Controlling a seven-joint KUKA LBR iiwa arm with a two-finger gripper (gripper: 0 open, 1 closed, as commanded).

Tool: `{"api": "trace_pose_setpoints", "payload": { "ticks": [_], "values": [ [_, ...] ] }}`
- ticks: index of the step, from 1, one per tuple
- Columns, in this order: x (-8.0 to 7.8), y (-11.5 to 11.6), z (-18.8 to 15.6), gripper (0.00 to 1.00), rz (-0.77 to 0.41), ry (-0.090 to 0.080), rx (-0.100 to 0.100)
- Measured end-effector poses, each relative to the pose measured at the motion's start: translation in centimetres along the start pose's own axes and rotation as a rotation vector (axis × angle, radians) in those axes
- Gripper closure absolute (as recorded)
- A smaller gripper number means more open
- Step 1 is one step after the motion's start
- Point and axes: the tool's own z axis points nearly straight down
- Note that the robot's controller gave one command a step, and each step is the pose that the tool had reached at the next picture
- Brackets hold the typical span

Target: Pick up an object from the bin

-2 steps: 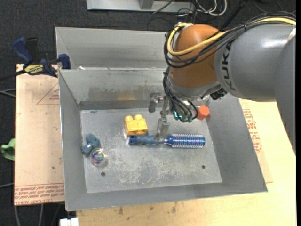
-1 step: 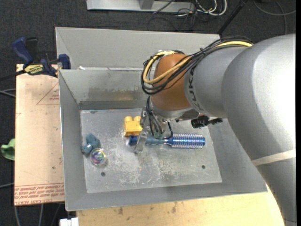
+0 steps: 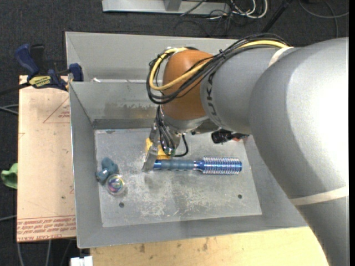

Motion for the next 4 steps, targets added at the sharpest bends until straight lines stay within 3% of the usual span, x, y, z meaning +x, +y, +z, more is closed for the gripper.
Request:
{"api": "trace_pose_setpoints", "payload": {
  "ticks": [1,2,3,4],
  "values": [
    [-2.6,-2.2,0.2,0.0,0.071,0.002,0.004],
    [-3.0,-1.8,3.0,0.0,0.211,0.001,0.002],
    [-3.2,-1.7,2.9,0.0,0.208,0.0,0.004],
    [-3.3,-1.5,2.5,1.0,0.207,-0.001,-0.001]
  ]
}}
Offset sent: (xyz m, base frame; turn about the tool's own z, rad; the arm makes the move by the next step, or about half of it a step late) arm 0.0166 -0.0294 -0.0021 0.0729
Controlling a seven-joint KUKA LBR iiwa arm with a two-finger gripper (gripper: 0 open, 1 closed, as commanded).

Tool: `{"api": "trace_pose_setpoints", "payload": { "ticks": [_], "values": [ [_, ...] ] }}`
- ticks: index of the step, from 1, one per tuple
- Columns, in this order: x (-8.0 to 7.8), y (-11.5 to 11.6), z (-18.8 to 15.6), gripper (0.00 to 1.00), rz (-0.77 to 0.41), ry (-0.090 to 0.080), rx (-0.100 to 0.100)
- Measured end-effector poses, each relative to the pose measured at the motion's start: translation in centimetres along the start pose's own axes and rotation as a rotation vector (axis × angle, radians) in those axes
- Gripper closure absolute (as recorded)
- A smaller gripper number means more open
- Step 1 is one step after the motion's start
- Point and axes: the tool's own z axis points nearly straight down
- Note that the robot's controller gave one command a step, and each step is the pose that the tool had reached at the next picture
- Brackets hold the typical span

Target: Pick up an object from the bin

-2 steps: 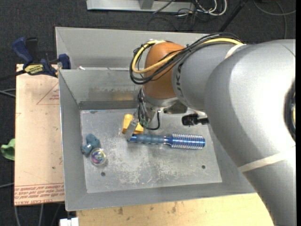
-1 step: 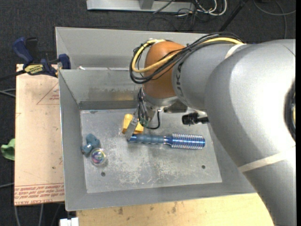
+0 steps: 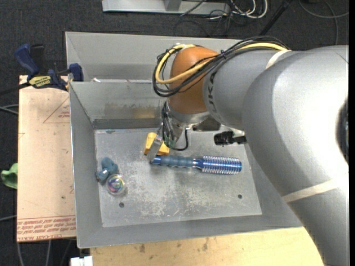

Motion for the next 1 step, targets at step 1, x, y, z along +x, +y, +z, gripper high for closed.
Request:
{"api": "trace_pose_setpoints", "payload": {
  "ticks": [1],
  "values": [
    [-0.21,0.29,-11.84,1.0,-0.004,-0.003,0.0]
  ]
}}
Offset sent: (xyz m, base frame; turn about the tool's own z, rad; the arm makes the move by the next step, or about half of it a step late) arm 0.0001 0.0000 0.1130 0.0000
